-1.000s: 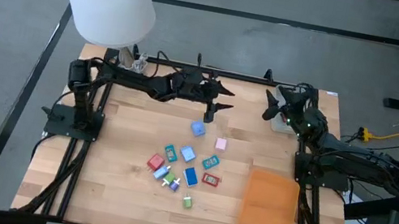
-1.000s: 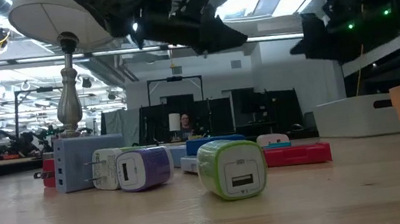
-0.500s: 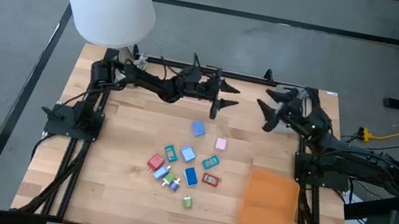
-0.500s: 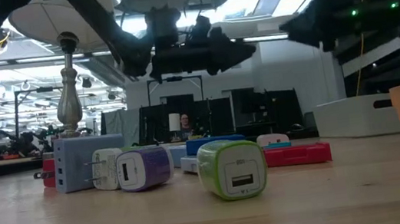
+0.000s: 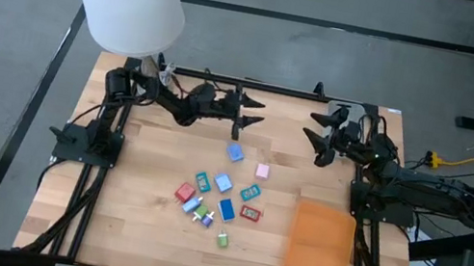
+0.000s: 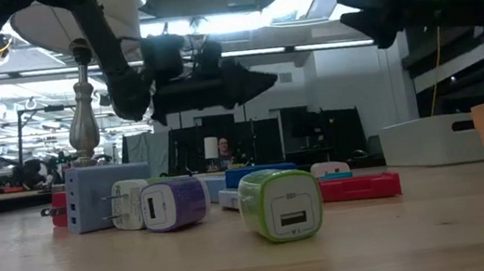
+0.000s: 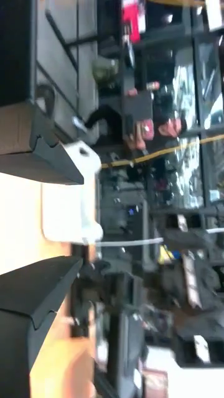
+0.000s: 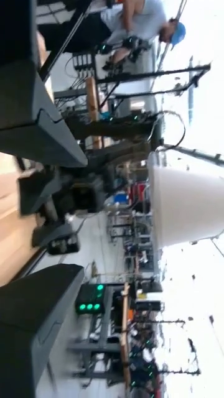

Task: Pick & Place Office items
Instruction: Put the red digital clock into the gray bin

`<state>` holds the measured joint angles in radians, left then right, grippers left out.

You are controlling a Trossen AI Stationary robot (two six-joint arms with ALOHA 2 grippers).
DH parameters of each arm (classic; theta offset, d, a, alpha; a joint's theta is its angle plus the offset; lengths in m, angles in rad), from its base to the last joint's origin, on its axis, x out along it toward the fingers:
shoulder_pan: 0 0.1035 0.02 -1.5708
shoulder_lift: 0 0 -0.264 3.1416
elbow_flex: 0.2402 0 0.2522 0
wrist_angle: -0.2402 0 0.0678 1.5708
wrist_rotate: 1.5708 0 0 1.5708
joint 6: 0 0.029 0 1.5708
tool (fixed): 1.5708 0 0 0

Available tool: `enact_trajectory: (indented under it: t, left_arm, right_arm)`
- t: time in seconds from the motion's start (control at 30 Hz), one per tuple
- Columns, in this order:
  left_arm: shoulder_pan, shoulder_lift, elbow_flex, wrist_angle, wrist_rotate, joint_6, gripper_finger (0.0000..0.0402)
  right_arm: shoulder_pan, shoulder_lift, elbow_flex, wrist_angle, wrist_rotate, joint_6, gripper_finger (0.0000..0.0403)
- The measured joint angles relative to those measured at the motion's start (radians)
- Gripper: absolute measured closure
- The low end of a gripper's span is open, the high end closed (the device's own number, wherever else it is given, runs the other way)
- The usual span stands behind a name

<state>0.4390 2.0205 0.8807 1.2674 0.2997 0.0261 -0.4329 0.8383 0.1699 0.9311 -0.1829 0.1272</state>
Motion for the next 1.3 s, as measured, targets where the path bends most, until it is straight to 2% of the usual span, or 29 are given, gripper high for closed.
enact_trajectory:
  t: [0.17,0.33,0.47,0.53,0.63,0.7,0.83,0.9,1.03,1.17,1.3]
  left_arm:
    - [-0.032,-0.018,-0.002,-0.226,-0.02,0.126,0.0208]
    - [-0.12,-0.139,0.0,-0.458,-0.083,0.307,0.0208]
    - [-0.184,-0.251,0.0,-0.643,-0.21,0.387,0.0208]
    - [-0.209,-0.3,0.0,-0.718,-0.27,0.424,0.0208]
    - [-0.232,-0.349,0.0,-0.757,-0.291,0.425,0.0208]
    - [-0.241,-0.36,-0.004,-0.742,-0.266,0.392,0.0208]
    - [-0.269,-0.367,-0.054,-0.689,-0.271,0.298,0.0208]
    - [-0.301,-0.371,-0.079,-0.674,-0.341,0.275,0.0208]
    - [-0.395,-0.384,-0.116,-0.661,-0.477,0.232,0.0208]
    - [-0.497,-0.408,-0.124,-0.668,-0.595,0.215,0.0208]
    - [-0.577,-0.435,-0.124,-0.704,-0.733,0.19,0.0208]
  right_arm:
    - [0.032,0.0,0.0,0.041,0.027,0.0,0.014]
    - [0.046,0.0,0.0,0.041,0.029,0.006,0.014]
    - [0.069,0.002,0.033,-0.053,0.02,0.035,0.014]
    - [0.104,0.02,0.065,-0.134,0.058,0.063,0.014]
    - [0.206,0.08,0.092,-0.205,0.111,0.101,0.014]
    - [0.294,0.135,0.103,-0.201,0.165,0.108,0.014]
    - [0.48,0.268,0.144,-0.198,0.316,0.1,0.014]
    - [0.55,0.341,0.181,-0.191,0.371,0.093,0.014]
    - [0.643,0.478,0.286,-0.189,0.385,0.084,0.014]
    - [0.693,0.574,0.388,-0.2,0.385,0.017,0.014]
    - [0.716,0.615,0.432,-0.206,0.386,-0.013,0.014]
